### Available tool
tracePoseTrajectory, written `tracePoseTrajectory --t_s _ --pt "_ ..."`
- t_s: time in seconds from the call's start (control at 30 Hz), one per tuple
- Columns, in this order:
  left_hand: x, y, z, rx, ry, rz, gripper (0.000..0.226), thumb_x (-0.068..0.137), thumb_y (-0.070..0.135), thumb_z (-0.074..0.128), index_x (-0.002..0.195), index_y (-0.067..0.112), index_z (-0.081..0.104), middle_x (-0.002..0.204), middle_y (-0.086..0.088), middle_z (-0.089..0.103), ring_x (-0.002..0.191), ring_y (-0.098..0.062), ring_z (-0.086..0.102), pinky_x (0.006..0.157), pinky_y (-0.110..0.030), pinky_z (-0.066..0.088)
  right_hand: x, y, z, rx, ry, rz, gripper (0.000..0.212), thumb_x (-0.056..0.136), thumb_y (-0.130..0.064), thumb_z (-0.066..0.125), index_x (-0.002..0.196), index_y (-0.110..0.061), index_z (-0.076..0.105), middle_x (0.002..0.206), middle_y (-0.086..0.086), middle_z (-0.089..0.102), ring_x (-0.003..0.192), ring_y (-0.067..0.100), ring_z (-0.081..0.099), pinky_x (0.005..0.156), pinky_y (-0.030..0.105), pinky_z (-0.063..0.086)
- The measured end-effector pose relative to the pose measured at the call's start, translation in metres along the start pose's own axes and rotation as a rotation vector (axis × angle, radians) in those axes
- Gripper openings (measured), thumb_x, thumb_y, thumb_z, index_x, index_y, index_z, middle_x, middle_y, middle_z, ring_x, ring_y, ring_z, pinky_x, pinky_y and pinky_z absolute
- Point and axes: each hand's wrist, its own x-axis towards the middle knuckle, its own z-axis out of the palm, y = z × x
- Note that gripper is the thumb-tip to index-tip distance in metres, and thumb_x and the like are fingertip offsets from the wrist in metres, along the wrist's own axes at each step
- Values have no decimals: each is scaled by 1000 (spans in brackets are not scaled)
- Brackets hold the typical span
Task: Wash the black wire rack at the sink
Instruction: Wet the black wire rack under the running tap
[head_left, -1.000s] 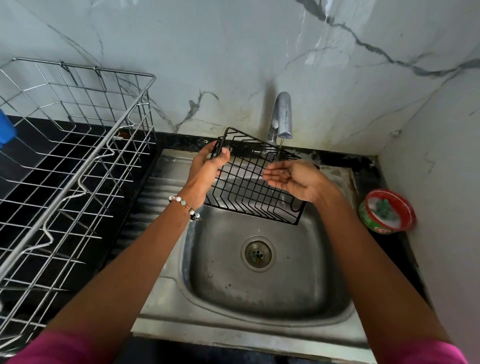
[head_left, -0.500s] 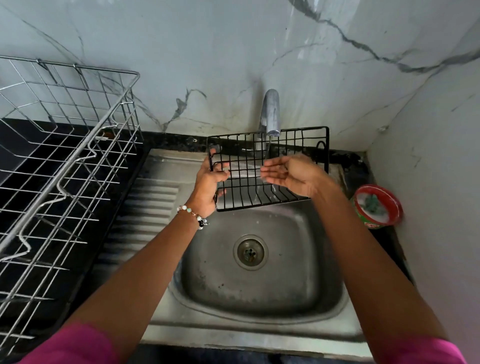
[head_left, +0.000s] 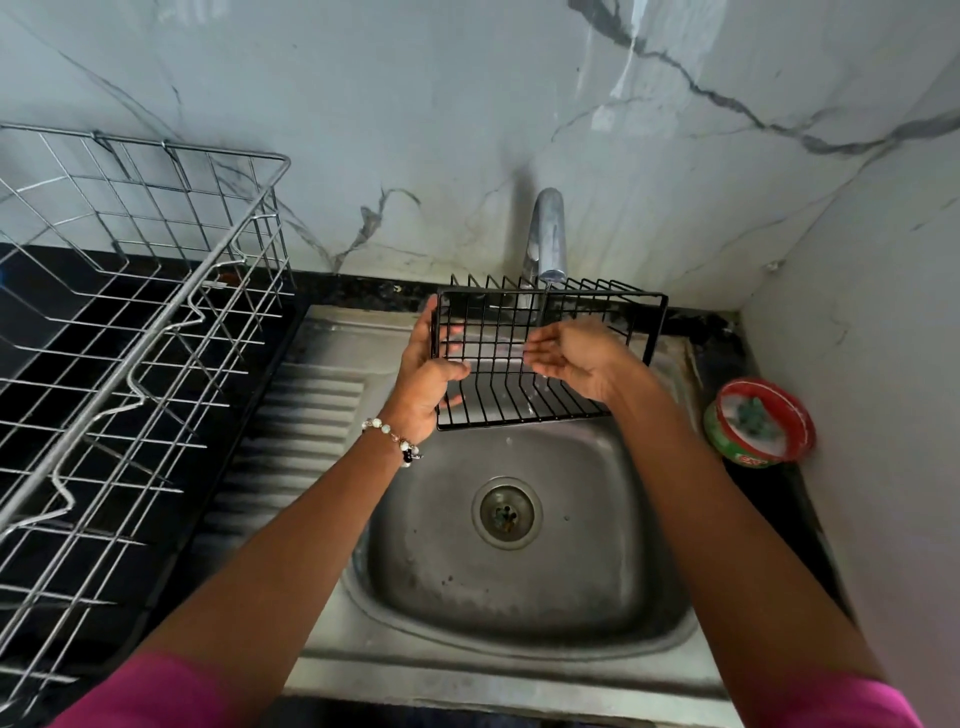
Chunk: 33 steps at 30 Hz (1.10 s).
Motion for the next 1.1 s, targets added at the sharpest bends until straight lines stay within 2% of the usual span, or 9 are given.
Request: tracePoseTrajectory --t_s 0.13,0.3,0.47,0.6,0.67,0.83,0.93,1.0,1.1 --pt "-3 2 -1 -25 3 35 98 62 -10 54 145 40 35 126 -7 53 109 -22 54 71 -40 50 -9 2 4 37 -259 50 40 91 15 24 111 11 58 108 26 66 103 34 66 93 41 52" --pt "-8 7 -3 -2 44 76 96 64 -9 54 138 50 40 115 4 54 86 -16 49 56 -31 39 1 13 -6 -49 -5 77 26 97 3 35 99 7 60 105 25 64 95 31 64 83 36 54" --pt "-7 12 -5 28 42 156 93 74 -22 51 139 42 37 123 -2 51 99 -17 49 64 -27 49 -4 4 -4 75 -156 36 33 97 4 29 108 9 60 104 24 67 102 33 65 92 40 52" --pt "-12 23 -5 65 72 138 89 78 -22 51 146 35 35 131 -4 53 106 -17 52 62 -19 51 4 6 -4 35 18 64 31 99 0 29 92 3 59 103 23 62 94 29 62 90 38 52" --pt "-13 28 -7 89 92 124 85 81 -17 53 145 37 35 138 -4 51 116 -22 54 75 -25 53 6 7 -6 85 33 69 31 99 0 28 94 3 58 107 23 63 94 29 63 85 36 54" --pt "-10 36 -6 212 113 3 72 91 8 61 147 40 31 137 0 54 120 -13 53 103 -32 39 -8 3 -2 250 -199 76 39 91 14 25 113 11 57 112 27 64 107 36 63 92 40 52" --pt "-10 41 -3 341 98 -129 64 92 29 60 146 47 30 143 4 48 130 -18 44 112 -43 32 -9 -1 -1 212 -108 85 34 97 7 24 106 12 57 109 27 63 102 34 63 97 40 49" --pt "-11 46 1 424 80 -208 59 95 37 55 148 42 29 143 0 47 130 -24 44 106 -44 38 -10 -5 -2 182 -68 77 34 99 3 25 98 11 58 101 25 64 100 34 64 100 42 47" --pt "-19 59 9 535 25 -404 47 100 43 44 144 35 33 138 -3 45 114 -26 47 70 -40 45 -17 -17 -2 189 -103 31 31 99 2 29 105 14 58 107 29 64 106 37 64 94 42 51"
